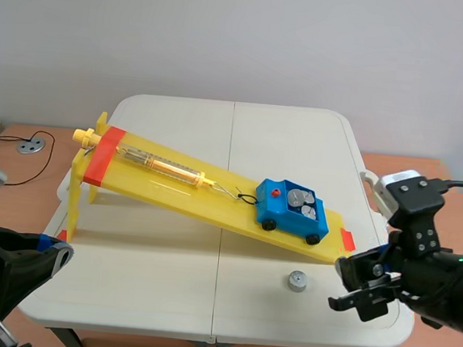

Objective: Place the four metal weights on the blue cart on the ramp.

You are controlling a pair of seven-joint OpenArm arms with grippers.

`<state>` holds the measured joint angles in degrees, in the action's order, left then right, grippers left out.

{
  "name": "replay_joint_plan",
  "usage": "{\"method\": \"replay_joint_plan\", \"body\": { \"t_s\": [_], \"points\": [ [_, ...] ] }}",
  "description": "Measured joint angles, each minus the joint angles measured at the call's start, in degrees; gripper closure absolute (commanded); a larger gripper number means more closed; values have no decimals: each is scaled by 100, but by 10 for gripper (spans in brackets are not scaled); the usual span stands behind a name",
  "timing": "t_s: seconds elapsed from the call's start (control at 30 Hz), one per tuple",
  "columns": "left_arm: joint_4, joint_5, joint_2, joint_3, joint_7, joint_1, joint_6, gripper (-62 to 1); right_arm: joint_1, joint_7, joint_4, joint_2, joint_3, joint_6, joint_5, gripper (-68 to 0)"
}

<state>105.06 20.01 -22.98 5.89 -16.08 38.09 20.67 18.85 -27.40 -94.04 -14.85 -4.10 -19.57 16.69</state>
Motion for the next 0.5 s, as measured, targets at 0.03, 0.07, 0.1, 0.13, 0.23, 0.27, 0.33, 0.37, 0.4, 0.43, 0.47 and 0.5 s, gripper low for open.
{"method": "replay_joint_plan", "body": {
  "t_s": [0.03,0.07,0.1,0.13,0.23,0.27,0.33,0.37,0.4,0.43,0.47,0.5],
  "points": [
    [0,0,0,0,-2,0,0,-40,-66,46,114,48,-76,2,-85,-278],
    [0,0,0,0,-2,0,0,-40,-138,61,227,98,-151,2,-140,-278],
    [0,0,0,0,0,0,0,-40,-214,66,345,149,-225,2,-205,-278],
    [0,0,0,0,0,0,0,-40,-291,85,463,201,-293,2,-256,-278],
    [0,0,0,0,0,0,0,-40,-479,212,780,315,-501,2,-437,-278],
    [0,0,0,0,-2,0,0,-40,-531,251,868,341,-570,2,-492,-278],
    [0,0,0,0,0,0,0,-40,-614,321,1021,398,-688,4,-584,-278],
    [0,0,0,0,0,0,0,-40,-651,358,1091,411,-748,4,-610,-278],
    [0,0,0,0,0,0,0,-40,-684,400,1156,426,-798,7,-643,-278],
    [0,0,0,0,-2,0,0,-40,-710,455,1217,455,-839,26,-691,-278],
    [0,0,0,0,-2,0,0,-40,-732,485,1272,487,-863,28,-739,-278],
    [0,0,0,0,0,0,2,-40,-756,514,1327,503,-892,28,-778,-278]
  ]
}}
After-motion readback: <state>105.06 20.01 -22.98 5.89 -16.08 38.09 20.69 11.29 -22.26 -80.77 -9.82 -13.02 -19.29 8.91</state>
